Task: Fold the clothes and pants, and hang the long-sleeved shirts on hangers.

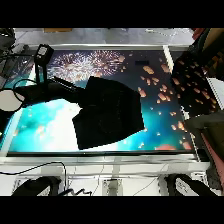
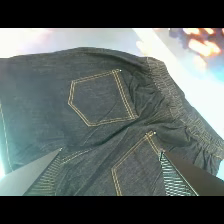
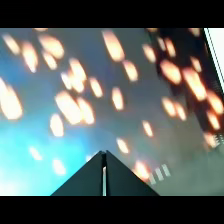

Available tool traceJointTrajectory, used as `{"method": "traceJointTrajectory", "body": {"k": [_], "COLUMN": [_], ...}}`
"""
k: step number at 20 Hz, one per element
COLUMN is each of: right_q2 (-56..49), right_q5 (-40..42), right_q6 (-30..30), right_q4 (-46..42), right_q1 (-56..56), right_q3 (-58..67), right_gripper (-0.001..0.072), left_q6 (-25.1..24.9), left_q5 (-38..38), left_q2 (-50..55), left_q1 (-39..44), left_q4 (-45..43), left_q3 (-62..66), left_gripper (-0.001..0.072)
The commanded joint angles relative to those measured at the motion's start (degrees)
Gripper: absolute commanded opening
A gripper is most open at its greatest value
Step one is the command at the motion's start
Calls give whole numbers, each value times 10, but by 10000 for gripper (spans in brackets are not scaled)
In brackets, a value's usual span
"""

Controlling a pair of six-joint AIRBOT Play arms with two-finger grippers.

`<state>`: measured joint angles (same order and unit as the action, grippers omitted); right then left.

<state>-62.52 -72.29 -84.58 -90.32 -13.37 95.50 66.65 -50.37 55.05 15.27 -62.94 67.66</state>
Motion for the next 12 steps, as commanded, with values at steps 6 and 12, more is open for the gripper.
{"method": "traceJointTrajectory", "body": {"k": [6, 12], "right_q2": [-62, -151], "right_q5": [-35, -140], "right_q6": [111, 254], "right_q4": [32, 315], "right_q1": [-10, -26], "right_q3": [-12, -269], "right_gripper": [38, 39], "left_q6": [15, 15], "left_q5": [0, 1], "left_q2": [10, 35], "left_q1": [0, 0], "left_q4": [4, -50], "left_q3": [1, 0], "left_gripper": [699, 698]}}
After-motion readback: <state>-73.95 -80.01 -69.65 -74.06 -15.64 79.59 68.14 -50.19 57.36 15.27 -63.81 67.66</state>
